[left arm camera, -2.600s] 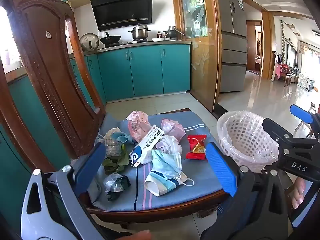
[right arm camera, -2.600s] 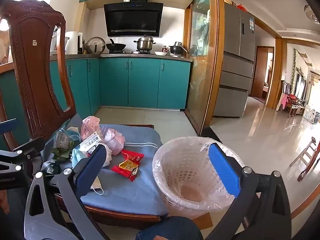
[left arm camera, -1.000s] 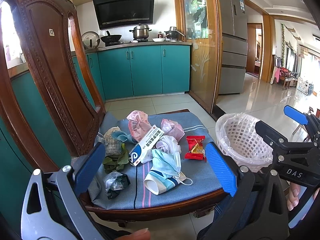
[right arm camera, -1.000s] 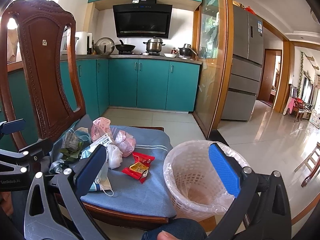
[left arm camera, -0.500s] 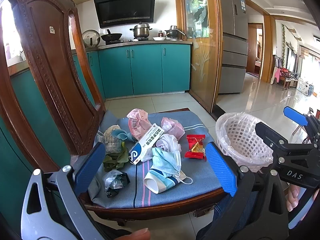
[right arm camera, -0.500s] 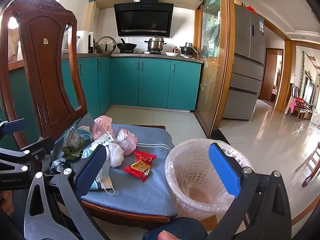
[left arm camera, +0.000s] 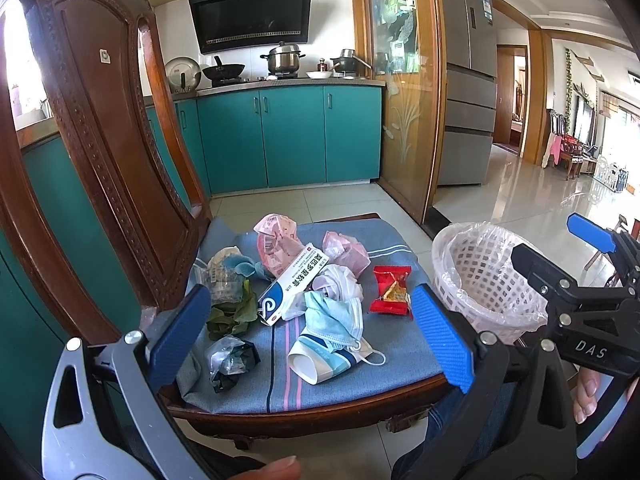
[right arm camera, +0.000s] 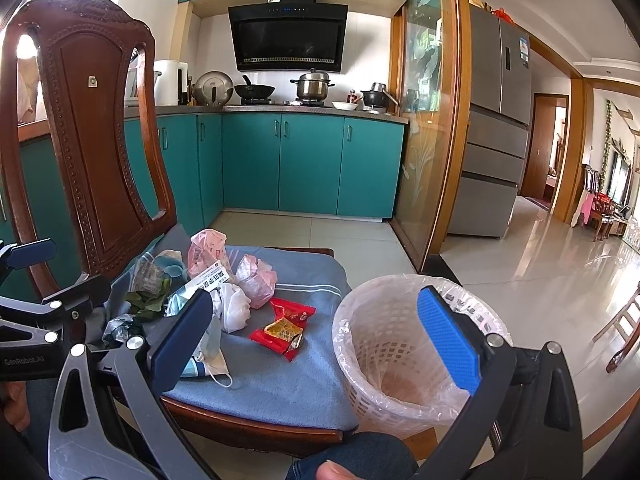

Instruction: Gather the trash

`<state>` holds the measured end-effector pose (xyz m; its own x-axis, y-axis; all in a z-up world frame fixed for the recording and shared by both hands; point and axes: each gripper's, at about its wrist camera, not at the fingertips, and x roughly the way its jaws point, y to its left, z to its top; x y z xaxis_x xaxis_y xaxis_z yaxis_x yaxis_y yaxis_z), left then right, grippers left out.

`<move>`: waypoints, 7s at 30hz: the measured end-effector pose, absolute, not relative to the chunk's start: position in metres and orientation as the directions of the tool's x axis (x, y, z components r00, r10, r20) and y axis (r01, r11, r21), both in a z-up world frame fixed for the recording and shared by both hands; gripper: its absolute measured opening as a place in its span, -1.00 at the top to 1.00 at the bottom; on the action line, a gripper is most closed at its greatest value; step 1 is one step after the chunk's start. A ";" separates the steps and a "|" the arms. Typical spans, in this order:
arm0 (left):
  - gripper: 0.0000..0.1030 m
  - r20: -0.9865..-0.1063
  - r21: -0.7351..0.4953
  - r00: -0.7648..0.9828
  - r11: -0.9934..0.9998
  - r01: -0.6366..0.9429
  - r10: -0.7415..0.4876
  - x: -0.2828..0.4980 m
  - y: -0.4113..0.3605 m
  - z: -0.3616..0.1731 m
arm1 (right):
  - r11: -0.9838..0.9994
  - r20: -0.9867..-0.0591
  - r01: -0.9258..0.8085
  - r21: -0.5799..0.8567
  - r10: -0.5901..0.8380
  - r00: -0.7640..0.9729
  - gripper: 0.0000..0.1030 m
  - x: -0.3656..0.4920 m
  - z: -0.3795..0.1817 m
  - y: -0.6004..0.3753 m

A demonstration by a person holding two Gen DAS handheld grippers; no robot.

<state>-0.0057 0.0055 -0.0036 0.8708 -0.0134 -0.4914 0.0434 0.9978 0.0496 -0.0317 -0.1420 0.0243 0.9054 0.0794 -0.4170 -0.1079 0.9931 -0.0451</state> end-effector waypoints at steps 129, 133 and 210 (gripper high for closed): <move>0.68 -0.759 0.029 0.649 0.995 0.092 -0.038 0.143 -0.033 -0.101 | 0.953 -0.695 -0.292 0.081 0.264 0.669 0.60 0.156 -0.058 -0.145; 0.69 -0.745 0.017 0.665 0.995 0.095 -0.051 0.136 -0.036 -0.092 | 0.955 -0.683 -0.281 0.092 0.266 0.681 0.60 0.154 -0.054 -0.151; -0.81 -0.779 0.100 0.600 0.980 -0.170 0.183 0.060 0.083 -0.113 | 0.821 -0.826 -0.529 0.215 0.442 0.350 -0.62 0.119 -0.139 -0.016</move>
